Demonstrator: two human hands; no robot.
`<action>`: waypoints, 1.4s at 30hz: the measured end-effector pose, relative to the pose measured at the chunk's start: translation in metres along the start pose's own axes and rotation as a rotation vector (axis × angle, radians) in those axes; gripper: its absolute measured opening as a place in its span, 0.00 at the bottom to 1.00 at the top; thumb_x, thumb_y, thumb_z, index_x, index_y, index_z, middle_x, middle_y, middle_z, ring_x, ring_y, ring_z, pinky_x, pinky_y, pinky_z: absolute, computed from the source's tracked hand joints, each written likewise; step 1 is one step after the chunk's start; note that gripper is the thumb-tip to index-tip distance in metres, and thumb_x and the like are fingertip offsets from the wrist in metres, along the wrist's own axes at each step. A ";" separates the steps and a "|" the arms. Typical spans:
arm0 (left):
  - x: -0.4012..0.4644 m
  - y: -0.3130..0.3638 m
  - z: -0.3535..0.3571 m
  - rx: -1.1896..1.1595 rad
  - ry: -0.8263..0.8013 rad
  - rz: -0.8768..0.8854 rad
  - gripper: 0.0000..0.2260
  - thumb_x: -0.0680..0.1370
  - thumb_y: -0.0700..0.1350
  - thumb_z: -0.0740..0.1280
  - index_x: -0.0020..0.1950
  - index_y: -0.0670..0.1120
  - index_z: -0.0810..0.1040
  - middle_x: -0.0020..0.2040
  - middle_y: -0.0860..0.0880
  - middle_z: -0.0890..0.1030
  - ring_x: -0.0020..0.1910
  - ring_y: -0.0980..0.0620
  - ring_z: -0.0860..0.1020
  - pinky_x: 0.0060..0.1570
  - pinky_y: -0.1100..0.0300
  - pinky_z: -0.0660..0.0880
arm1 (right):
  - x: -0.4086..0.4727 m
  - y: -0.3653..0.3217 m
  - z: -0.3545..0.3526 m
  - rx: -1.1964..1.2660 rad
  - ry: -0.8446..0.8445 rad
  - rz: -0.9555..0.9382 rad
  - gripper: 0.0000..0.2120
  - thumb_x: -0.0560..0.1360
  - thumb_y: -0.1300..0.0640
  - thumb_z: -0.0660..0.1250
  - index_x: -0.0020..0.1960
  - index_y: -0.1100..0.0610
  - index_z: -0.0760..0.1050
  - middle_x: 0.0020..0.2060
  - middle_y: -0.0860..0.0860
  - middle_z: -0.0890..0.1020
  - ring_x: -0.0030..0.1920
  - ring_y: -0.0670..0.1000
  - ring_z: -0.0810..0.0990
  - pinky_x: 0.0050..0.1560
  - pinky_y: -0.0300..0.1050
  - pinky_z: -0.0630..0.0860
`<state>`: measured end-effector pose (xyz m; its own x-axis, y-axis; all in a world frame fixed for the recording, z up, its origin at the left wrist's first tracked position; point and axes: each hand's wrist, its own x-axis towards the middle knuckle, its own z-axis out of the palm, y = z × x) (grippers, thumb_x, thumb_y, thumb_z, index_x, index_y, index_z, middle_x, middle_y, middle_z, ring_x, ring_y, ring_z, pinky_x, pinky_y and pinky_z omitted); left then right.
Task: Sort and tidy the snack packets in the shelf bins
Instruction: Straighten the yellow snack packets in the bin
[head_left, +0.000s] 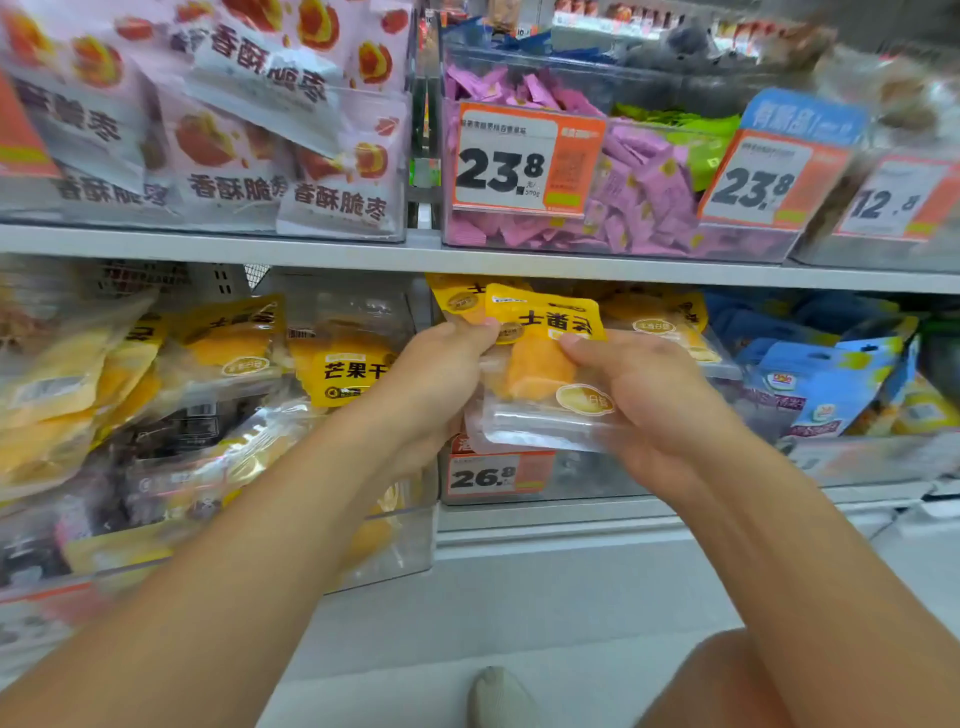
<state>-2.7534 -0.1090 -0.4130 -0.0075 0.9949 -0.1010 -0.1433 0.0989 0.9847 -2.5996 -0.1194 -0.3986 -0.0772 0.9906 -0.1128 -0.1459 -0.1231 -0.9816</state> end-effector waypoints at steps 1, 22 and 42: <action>0.006 -0.003 0.004 0.070 0.000 0.007 0.12 0.85 0.49 0.60 0.55 0.44 0.79 0.41 0.47 0.83 0.41 0.44 0.80 0.45 0.54 0.75 | 0.005 0.002 -0.004 -0.028 0.039 -0.033 0.07 0.80 0.62 0.65 0.53 0.62 0.81 0.46 0.58 0.87 0.42 0.54 0.86 0.44 0.50 0.83; 0.036 -0.025 -0.023 1.192 0.214 0.440 0.16 0.66 0.55 0.80 0.47 0.53 0.77 0.48 0.53 0.75 0.47 0.50 0.75 0.44 0.57 0.70 | 0.054 0.036 0.017 -1.407 0.403 -0.499 0.24 0.75 0.42 0.71 0.61 0.56 0.66 0.56 0.53 0.76 0.59 0.56 0.75 0.42 0.46 0.65; -0.011 -0.014 -0.086 1.108 0.310 0.654 0.08 0.77 0.51 0.70 0.54 0.52 0.79 0.52 0.56 0.79 0.53 0.55 0.77 0.52 0.56 0.74 | 0.011 0.030 0.060 -0.977 -0.027 -0.881 0.03 0.75 0.52 0.71 0.47 0.50 0.81 0.39 0.44 0.81 0.39 0.45 0.78 0.41 0.48 0.78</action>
<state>-2.8359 -0.1228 -0.4382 -0.0112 0.8343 0.5512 0.8512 -0.2813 0.4431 -2.6641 -0.1157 -0.4203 -0.3443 0.7137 0.6100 0.6110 0.6636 -0.4316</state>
